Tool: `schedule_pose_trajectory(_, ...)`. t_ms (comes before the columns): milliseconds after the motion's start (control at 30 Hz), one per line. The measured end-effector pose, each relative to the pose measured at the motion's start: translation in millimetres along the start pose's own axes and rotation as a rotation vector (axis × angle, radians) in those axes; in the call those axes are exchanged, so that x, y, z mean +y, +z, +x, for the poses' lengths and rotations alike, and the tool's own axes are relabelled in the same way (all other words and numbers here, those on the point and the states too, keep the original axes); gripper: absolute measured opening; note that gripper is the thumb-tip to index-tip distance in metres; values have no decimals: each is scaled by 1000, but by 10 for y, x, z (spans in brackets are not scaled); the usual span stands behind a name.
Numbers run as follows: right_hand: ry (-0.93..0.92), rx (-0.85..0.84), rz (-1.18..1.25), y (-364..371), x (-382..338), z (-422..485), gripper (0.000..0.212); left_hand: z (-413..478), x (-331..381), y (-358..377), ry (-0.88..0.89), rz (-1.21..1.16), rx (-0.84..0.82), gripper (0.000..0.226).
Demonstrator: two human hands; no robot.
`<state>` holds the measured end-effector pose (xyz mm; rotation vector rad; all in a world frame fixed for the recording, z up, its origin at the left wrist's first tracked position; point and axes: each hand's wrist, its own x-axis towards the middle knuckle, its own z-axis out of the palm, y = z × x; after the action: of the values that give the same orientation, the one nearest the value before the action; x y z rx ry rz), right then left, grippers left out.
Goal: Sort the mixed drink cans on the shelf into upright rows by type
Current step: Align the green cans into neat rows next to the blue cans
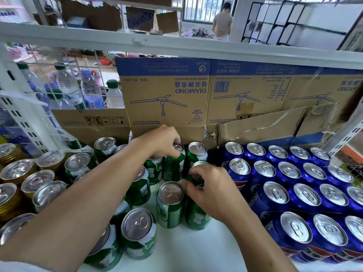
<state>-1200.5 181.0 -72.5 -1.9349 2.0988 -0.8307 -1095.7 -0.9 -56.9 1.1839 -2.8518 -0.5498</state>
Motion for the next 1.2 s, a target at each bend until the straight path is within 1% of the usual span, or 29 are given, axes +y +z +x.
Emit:
schedule_pose_trajectory(100,-19,-23,3,45,-20,29,27,17,-42,8,-4,-13,14,47)
schedule_pose_trajectory(200,-34,-51,-44,129,-24,49,33,32,-67,14,23,-16,11,46)
schedule_pose_trajectory(400,-44,-84,-49,142,-13,105,32,25,-80,14,36,-8,8,26)
schedule_pose_trajectory(433,-29,-65,-21,106,8,130,29,22,-79,26,26,1,3,17)
schedule_pose_trajectory(467,-8,-27,7,62,37,167,24,18,-77,50,42,8,10,2)
schedule_pose_trajectory(533,48,73,34,-20,126,290,15,11,-62,126,46,2,37,20)
schedule_pose_trajectory(600,140,133,56,-69,247,461,15,-7,-28,194,24,-11,103,30)
schedule_pose_trajectory(633,187,130,57,-76,306,552,16,-19,-6,208,0,-6,125,34)
schedule_pose_trajectory(733,274,23,8,-6,459,772,25,-28,3,213,14,-25,179,32)
schedule_pose_trajectory(833,323,-75,-19,93,520,873,42,-49,-3,189,1,-108,180,28)
schedule_pose_trajectory(900,325,-75,-36,110,529,901,45,-62,-7,190,-12,-136,182,28)
schedule_pose_trajectory(1000,290,-85,-73,72,545,929,43,-76,-17,198,-17,-178,203,29)
schedule_pose_trajectory(1067,272,-109,-87,24,553,943,46,-68,-23,203,-22,-206,224,33)
schedule_pose_trajectory(1200,256,-155,-93,-18,534,960,54,-48,-5,226,-6,-166,212,37)
